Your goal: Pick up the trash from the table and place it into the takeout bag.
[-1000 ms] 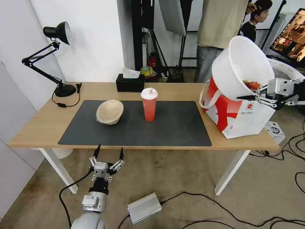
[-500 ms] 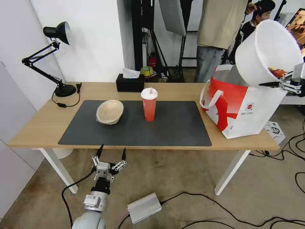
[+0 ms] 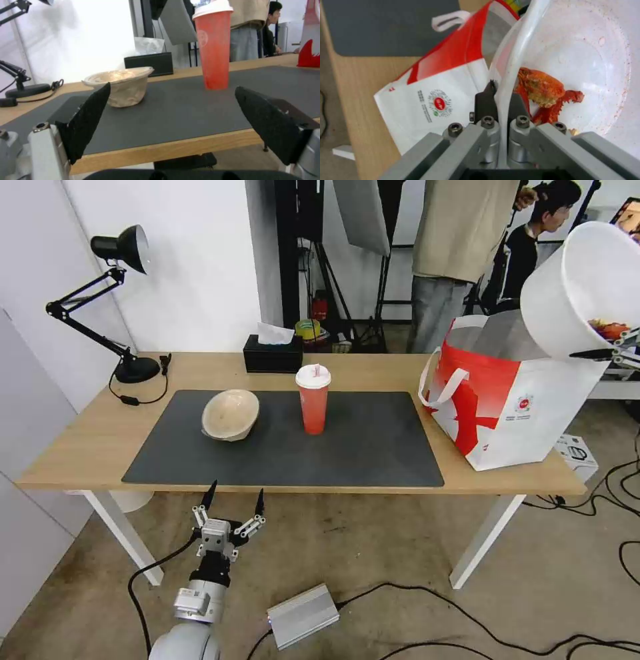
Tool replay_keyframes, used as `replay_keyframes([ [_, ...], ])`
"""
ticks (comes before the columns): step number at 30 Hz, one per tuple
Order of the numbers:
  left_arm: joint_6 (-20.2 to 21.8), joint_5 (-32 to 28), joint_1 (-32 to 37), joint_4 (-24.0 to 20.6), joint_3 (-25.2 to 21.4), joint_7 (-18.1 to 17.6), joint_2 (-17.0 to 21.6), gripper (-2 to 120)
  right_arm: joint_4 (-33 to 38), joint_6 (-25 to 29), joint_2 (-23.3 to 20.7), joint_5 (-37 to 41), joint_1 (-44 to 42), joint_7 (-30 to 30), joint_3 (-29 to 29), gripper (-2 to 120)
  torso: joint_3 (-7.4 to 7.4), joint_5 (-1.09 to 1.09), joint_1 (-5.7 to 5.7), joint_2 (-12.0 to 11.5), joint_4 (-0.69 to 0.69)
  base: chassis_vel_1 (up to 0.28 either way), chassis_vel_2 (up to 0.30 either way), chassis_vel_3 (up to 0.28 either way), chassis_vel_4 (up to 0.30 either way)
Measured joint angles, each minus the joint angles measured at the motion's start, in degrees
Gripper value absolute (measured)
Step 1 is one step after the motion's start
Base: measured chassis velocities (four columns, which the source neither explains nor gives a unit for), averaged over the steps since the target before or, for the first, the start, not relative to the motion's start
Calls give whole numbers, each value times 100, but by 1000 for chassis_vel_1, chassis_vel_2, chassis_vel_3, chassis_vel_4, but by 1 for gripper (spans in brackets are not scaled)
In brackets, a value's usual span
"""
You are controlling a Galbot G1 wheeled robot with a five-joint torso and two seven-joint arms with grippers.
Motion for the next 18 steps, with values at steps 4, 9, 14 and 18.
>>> replay_keyframes([
  [4,-22,-1,-2,0,3,37,0,100,-102,0,56,-85,2,102,-7,0,0,0,0,0,1,0,0,0,0],
  [9,-24,-1,-24,3,36,63,-8,100,-274,-1,160,-188,22,250,-20,0,0,0,0,0,-1,0,0,0,0],
  [14,-25,0,-27,19,40,69,-7,100,-325,-18,289,-254,117,367,-108,0,0,0,0,0,0,0,0,0,0],
  [18,-37,0,-28,48,36,73,-4,100,-392,-63,464,-339,223,437,-172,0,0,0,0,0,0,0,0,0,0],
])
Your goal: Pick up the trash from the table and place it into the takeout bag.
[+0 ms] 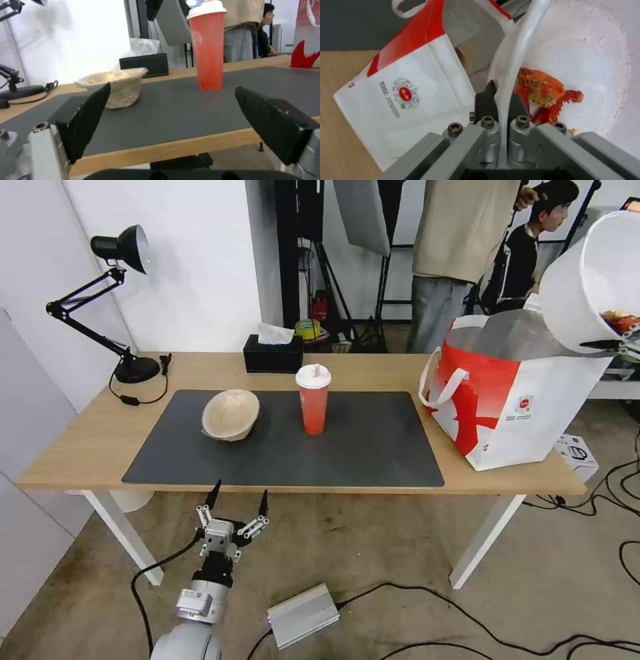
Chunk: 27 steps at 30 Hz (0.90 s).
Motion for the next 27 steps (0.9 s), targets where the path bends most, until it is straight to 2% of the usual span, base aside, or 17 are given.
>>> replay_keyframes([
  [3,-12,2,0,19,-2,0,0,100,-25,-20,81,-33,69,41,-58,0,0,1,0,0,0,0,0,0,0],
  [9,-43,7,-3,79,-14,1,-6,100,-185,-142,509,-287,714,54,-573,0,-1,-3,0,1,-2,0,0,0,0],
  [10,-44,7,-3,87,-22,2,-13,100,-282,-159,726,-420,1127,-26,-1099,0,-1,-6,-1,2,-4,0,0,0,0],
  [11,-51,7,-6,104,-48,5,-18,100,-431,-177,1017,-574,1775,-142,-1815,0,2,9,0,0,-3,0,0,0,0],
  [12,-55,6,-6,108,-73,2,-24,100,-540,-227,1207,-627,2310,-199,-2254,0,3,11,2,0,5,0,0,0,0],
  [13,-55,6,-6,108,-73,2,-24,100,-540,-227,1207,-627,2310,-199,-2254,0,3,11,2,0,5,0,0,0,0],
  [15,-63,-1,4,115,-99,6,-41,100,-678,-324,1501,-699,3102,-256,-2835,0,2,-12,3,0,6,0,0,0,0],
  [16,-78,-8,21,118,-129,2,-46,100,-733,-354,1650,-757,3443,-315,-3082,0,2,-8,3,1,6,0,0,0,0],
  [18,-109,-17,46,126,-154,-1,-48,100,-784,-375,1765,-796,3651,-339,-3285,0,2,-1,2,1,4,0,0,0,0],
  [21,-197,-36,102,176,-204,-11,-56,100,-882,-384,1937,-857,3824,-352,-3480,0,0,-2,1,1,-1,0,0,0,0],
  [27,-265,-88,130,264,-243,-26,-63,100,-971,-348,2066,-919,3754,-319,-3495,0,0,0,1,1,0,0,0,0,0],
])
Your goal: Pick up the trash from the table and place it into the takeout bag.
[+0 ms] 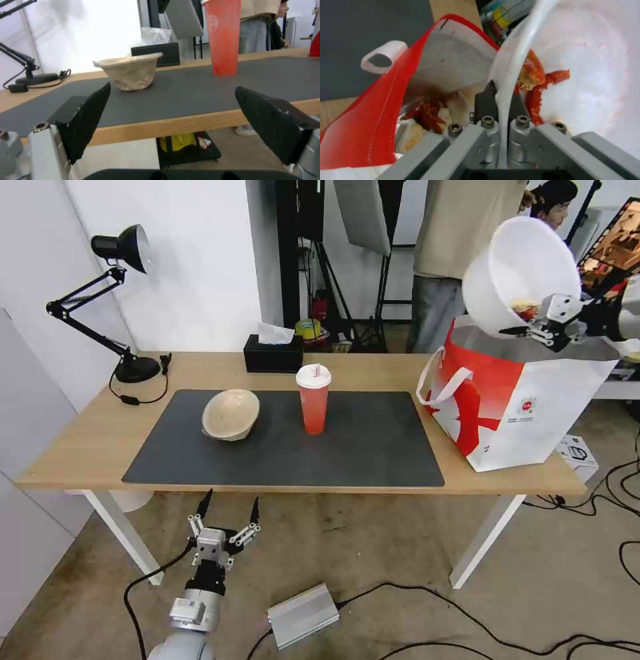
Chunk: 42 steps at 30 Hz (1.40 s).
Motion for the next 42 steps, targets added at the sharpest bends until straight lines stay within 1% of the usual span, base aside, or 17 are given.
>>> replay_keyframes([
  [5,-3,-5,-36,33,13,-4,-2,100,-6,14,43,-31,-137,59,183,0,0,0,0,0,-1,0,0,0,0],
  [12,10,-5,-105,43,40,-5,-1,100,9,28,13,-52,-112,48,217,0,0,0,0,0,0,0,0,0,0],
  [34,19,-9,-66,-16,53,-7,0,100,133,100,-342,-67,-131,-153,234,0,0,0,-1,0,0,0,0,0,0],
  [42,15,-9,-55,-28,66,-4,4,100,139,123,-452,-104,-385,-217,455,0,-1,0,-1,0,0,0,0,0,0],
])
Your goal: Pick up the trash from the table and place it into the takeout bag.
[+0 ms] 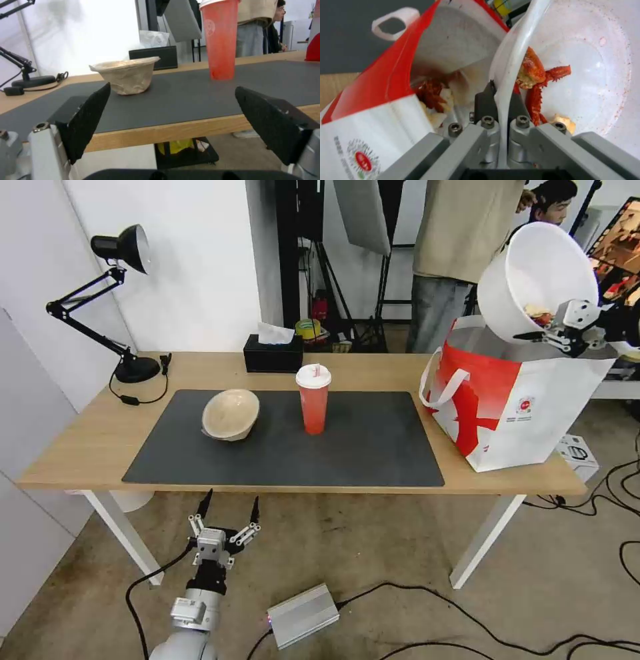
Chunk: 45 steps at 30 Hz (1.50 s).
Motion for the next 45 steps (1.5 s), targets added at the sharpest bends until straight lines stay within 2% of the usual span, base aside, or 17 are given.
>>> replay_keyframes([
  [9,-5,6,4,-12,16,3,-3,100,76,41,-143,-44,-495,-59,348,0,0,0,0,0,-1,0,0,0,0],
  [45,-57,81,73,-23,73,26,-55,100,-265,64,119,-261,-456,113,310,0,0,0,0,-1,0,0,0,0,0],
])
